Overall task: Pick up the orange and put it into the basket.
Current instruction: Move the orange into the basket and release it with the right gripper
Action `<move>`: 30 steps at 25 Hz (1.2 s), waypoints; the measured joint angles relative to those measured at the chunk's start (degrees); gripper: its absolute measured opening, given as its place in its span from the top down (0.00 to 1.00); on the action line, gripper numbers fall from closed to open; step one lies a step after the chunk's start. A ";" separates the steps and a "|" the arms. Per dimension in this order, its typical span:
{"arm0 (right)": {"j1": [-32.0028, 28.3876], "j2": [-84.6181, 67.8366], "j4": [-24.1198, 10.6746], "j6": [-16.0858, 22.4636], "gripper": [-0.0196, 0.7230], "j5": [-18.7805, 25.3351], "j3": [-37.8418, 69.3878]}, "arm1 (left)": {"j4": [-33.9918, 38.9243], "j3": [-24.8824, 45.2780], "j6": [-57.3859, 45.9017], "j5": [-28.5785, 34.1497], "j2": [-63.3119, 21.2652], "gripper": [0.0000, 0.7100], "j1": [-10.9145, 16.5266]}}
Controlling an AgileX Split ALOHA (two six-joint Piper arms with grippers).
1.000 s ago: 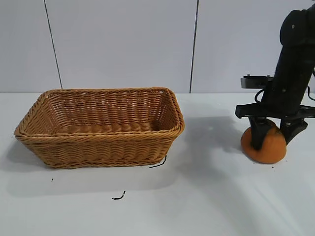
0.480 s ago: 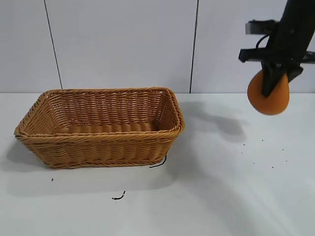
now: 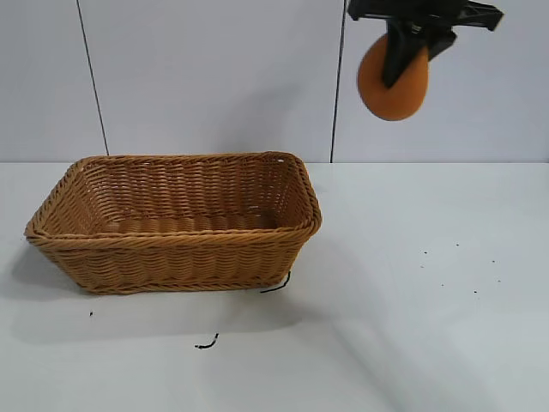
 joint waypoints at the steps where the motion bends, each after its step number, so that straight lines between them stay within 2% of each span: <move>1: 1.46 0.53 0.00 0.00 0.88 -0.62 0.00 | 0.00 0.00 0.00 0.00 0.00 0.10 0.00; 6: 8.18 4.22 -0.01 0.00 0.88 -5.65 0.00 | 0.00 0.00 0.00 0.00 0.00 0.10 0.00; 11: 10.08 9.92 -0.67 0.35 0.88 -11.04 0.00 | 0.00 0.00 0.00 0.00 0.00 0.10 0.00; 17: 10.08 15.71 -1.53 1.47 0.88 -12.08 0.00 | 0.00 0.00 0.00 0.00 0.00 0.10 0.00; 19: 10.08 15.71 -1.48 1.91 0.78 -12.08 0.00 | 0.00 0.00 0.00 0.00 0.00 0.10 0.00; 20: 10.08 15.71 -1.48 2.03 0.67 -12.08 0.00 | 0.00 0.00 0.00 0.00 0.00 0.10 0.00; 21: 10.08 15.71 -1.48 2.03 0.67 -12.08 0.00 | 0.00 0.00 0.00 -0.06 0.00 0.10 0.00; 22: 10.08 15.71 -1.48 2.03 0.52 -11.84 0.00 | 0.00 0.00 0.00 -0.06 0.00 0.10 0.00; 23: 10.08 15.71 -1.54 2.03 0.25 -10.22 -0.48 | 0.00 0.00 0.00 -0.06 0.00 0.10 0.00; 24: 10.08 15.71 -1.59 2.03 0.17 -9.08 -1.35 | 0.00 0.00 0.00 -0.06 0.00 0.10 0.00; 26: 10.08 15.71 -1.84 2.10 0.09 -5.85 -3.78 | 0.00 0.00 0.00 -0.06 0.00 0.10 0.00; 27: 8.19 14.40 -8.58 5.06 0.04 1.50 -16.84 | 0.00 0.00 0.00 -0.06 0.00 0.10 0.00; 30: 6.16 14.04 -9.65 5.23 0.04 1.50 -17.26 | 0.00 0.00 0.00 -0.06 0.00 0.10 0.00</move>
